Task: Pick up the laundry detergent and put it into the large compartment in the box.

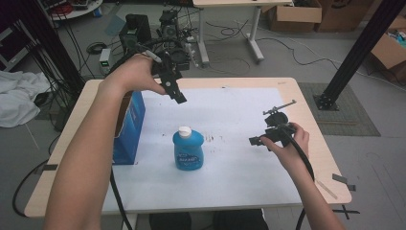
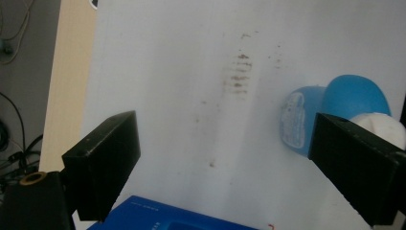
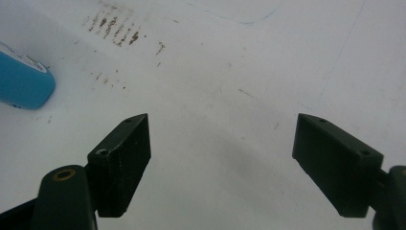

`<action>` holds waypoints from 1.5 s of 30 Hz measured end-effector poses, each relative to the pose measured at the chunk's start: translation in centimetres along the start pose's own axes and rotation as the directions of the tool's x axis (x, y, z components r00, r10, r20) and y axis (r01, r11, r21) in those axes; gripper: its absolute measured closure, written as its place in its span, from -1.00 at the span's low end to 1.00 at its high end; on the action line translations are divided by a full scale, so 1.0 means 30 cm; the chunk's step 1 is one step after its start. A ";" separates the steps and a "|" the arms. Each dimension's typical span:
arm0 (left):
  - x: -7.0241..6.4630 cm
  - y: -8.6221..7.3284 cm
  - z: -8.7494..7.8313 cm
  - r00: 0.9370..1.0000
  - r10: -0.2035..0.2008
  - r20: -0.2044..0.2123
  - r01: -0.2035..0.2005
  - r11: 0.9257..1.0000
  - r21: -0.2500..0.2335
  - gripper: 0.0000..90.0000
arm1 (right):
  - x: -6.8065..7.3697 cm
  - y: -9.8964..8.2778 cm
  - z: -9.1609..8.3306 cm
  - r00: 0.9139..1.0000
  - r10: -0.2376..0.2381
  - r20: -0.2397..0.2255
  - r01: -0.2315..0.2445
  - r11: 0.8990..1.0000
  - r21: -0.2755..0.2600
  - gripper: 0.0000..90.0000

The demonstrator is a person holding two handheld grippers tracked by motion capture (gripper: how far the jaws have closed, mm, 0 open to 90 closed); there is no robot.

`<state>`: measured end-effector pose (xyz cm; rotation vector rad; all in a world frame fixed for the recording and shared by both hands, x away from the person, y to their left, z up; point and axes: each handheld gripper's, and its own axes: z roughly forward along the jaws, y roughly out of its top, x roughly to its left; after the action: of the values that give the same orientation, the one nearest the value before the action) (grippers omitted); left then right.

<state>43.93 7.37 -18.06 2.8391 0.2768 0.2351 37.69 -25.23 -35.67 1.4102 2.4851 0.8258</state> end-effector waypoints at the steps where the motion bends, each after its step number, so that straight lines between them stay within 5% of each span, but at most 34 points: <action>1: -0.008 -0.001 -0.006 1.000 0.003 0.004 -0.003 1.000 -0.002 -0.75 | 0.000 -0.002 -0.002 1.000 0.000 0.001 0.000 1.000 0.001 -0.54; 12: -0.099 -0.003 -0.038 0.998 0.045 0.037 -0.046 0.998 0.035 -0.75 | 0.003 -0.011 -0.027 1.000 -0.005 -0.003 0.005 1.000 -0.018 -0.56; 23: -0.205 0.009 0.004 0.995 0.095 0.040 -0.097 0.993 0.066 -0.76 | 0.016 -0.019 -0.041 1.000 -0.022 -0.005 0.022 0.999 -0.032 -0.56; 45: -0.276 -0.017 0.128 0.992 0.107 0.064 -0.112 0.991 0.079 -0.77 | 0.034 -0.023 -0.048 0.999 -0.032 -0.009 0.032 0.999 -0.034 -0.56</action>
<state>36.55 5.13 -22.95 2.9412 0.1209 0.1639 36.06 -25.21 -34.71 1.3548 2.4814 0.8663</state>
